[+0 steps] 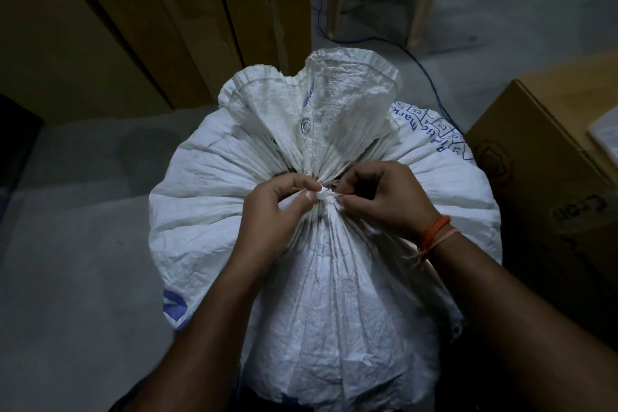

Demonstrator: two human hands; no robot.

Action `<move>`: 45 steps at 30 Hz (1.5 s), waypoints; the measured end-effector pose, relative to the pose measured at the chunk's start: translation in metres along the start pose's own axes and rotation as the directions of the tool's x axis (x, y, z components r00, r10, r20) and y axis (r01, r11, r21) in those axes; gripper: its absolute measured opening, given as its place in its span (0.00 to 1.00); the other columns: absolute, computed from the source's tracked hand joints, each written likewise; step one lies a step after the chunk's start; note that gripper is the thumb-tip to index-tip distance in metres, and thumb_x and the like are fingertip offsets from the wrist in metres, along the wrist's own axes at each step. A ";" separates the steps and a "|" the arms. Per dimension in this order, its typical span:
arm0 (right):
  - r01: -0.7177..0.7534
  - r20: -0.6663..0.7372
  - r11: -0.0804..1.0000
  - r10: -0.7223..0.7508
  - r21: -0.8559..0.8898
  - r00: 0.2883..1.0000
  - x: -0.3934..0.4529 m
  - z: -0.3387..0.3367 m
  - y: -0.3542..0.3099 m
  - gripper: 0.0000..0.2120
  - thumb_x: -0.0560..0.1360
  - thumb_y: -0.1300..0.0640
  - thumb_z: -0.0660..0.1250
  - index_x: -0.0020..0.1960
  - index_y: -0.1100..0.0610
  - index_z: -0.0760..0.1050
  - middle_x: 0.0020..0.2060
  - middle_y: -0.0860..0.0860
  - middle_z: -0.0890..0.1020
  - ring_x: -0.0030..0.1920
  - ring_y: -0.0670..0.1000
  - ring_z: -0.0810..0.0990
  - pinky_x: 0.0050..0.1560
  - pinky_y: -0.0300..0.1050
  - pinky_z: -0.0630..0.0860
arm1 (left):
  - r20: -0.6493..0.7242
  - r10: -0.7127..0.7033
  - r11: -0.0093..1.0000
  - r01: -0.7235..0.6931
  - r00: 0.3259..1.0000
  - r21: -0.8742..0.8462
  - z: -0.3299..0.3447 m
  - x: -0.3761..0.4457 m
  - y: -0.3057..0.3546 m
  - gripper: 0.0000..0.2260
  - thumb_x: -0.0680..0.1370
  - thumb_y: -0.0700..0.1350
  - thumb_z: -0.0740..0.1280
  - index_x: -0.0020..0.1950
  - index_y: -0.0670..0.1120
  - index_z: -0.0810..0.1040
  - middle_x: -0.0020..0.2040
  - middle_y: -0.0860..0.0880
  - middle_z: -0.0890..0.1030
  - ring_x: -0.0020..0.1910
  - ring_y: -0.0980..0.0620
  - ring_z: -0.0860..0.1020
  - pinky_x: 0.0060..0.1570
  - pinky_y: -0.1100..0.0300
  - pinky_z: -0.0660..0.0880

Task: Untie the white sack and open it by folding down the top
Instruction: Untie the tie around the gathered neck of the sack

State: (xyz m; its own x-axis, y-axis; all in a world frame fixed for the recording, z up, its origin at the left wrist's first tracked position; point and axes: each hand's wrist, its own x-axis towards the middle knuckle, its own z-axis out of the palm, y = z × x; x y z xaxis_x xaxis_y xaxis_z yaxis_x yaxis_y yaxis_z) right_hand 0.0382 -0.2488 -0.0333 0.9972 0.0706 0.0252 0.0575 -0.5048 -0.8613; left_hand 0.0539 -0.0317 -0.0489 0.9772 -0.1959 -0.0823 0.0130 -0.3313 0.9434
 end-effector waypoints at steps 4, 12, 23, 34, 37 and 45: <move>-0.004 -0.046 1.000 0.005 0.014 0.999 0.000 0.006 0.002 0.08 0.67 0.61 0.79 0.40 0.49 0.85 0.36 0.47 0.87 0.39 0.47 0.86 0.44 0.52 0.83 | -0.005 0.001 1.000 -0.001 1.000 -0.007 0.001 0.000 -0.001 0.07 0.80 0.42 0.74 0.48 0.53 0.88 0.49 0.53 0.90 0.55 0.53 0.88 0.65 0.40 0.82; -0.039 -0.071 0.997 0.043 0.066 0.997 0.001 0.013 0.006 0.06 0.67 0.63 0.79 0.39 0.53 0.86 0.36 0.49 0.88 0.39 0.50 0.87 0.44 0.52 0.84 | -0.002 0.000 1.000 0.000 1.000 0.005 0.001 0.001 0.000 0.04 0.78 0.46 0.74 0.47 0.55 0.88 0.48 0.55 0.90 0.54 0.55 0.88 0.64 0.40 0.83; -0.016 -0.031 0.999 0.017 0.032 0.999 0.000 0.013 0.002 0.04 0.68 0.57 0.78 0.42 0.55 0.85 0.36 0.50 0.87 0.39 0.52 0.87 0.44 0.55 0.83 | 0.015 0.005 1.000 -0.005 1.000 0.012 0.004 0.000 0.000 0.06 0.78 0.45 0.74 0.47 0.56 0.88 0.50 0.55 0.90 0.58 0.55 0.87 0.66 0.40 0.82; -0.038 0.005 0.999 0.038 0.001 0.999 0.001 0.002 -0.002 0.07 0.68 0.63 0.80 0.41 0.54 0.87 0.37 0.48 0.88 0.41 0.47 0.87 0.49 0.54 0.83 | 0.022 -0.017 0.999 0.018 1.000 -0.041 0.002 0.003 -0.003 0.04 0.76 0.50 0.74 0.48 0.56 0.88 0.50 0.53 0.90 0.57 0.51 0.88 0.66 0.36 0.82; -0.038 -0.004 0.999 0.038 0.006 0.999 0.001 0.006 -0.001 0.09 0.68 0.63 0.79 0.40 0.49 0.86 0.37 0.47 0.88 0.40 0.47 0.87 0.47 0.53 0.84 | 0.028 -0.011 1.000 0.012 1.000 -0.028 0.003 0.002 -0.003 0.04 0.77 0.48 0.74 0.48 0.56 0.88 0.51 0.53 0.90 0.58 0.52 0.87 0.66 0.37 0.82; -0.034 -0.019 0.999 0.033 -0.014 0.999 0.002 0.010 0.000 0.11 0.68 0.61 0.80 0.40 0.45 0.84 0.36 0.46 0.88 0.39 0.45 0.86 0.44 0.45 0.82 | 0.024 -0.011 1.000 0.012 1.000 -0.015 0.004 0.002 -0.001 0.04 0.76 0.48 0.74 0.47 0.55 0.88 0.50 0.55 0.90 0.57 0.54 0.87 0.66 0.39 0.82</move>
State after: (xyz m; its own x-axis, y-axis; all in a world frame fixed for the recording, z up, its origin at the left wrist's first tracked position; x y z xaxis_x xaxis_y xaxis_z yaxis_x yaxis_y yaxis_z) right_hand 0.0399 -0.2406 -0.0386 0.9993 0.0370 0.0064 0.0246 -0.5186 -0.8547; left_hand 0.0551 -0.0349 -0.0514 0.9716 -0.2140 -0.1006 0.0277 -0.3195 0.9472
